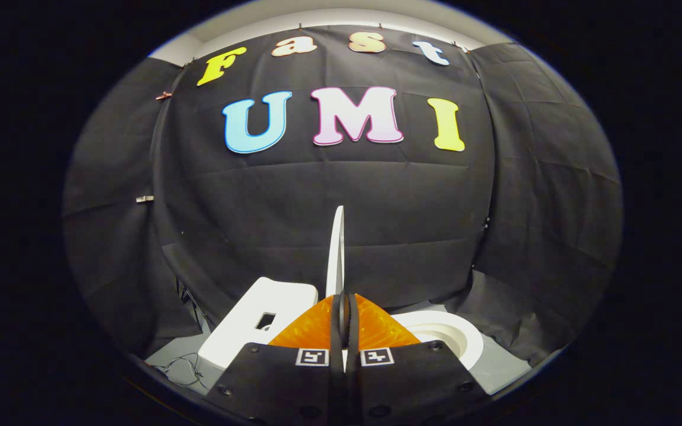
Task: Open the toilet lid.
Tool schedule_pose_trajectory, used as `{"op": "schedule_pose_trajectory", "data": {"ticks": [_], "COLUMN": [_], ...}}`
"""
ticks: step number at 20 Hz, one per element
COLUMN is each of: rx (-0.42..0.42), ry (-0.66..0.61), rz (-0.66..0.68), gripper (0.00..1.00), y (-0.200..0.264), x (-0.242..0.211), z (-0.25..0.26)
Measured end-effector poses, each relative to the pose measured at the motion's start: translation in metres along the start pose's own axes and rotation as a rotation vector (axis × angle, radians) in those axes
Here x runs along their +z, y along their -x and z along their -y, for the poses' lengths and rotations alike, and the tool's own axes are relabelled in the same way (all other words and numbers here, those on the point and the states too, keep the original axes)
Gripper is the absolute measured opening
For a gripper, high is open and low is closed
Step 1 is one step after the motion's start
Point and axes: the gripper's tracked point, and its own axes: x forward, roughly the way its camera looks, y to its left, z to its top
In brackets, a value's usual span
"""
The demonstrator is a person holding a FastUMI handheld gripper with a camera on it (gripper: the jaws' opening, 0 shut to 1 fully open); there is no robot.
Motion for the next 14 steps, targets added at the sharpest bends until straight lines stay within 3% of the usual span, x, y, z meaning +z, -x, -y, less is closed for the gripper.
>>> {"op": "schedule_pose_trajectory", "data": {"ticks": [14], "rx": [0.067], "ry": [0.141], "rz": [-0.007], "gripper": [0.07], "y": [0.0], "x": [-0.006], "z": [-0.071]}}
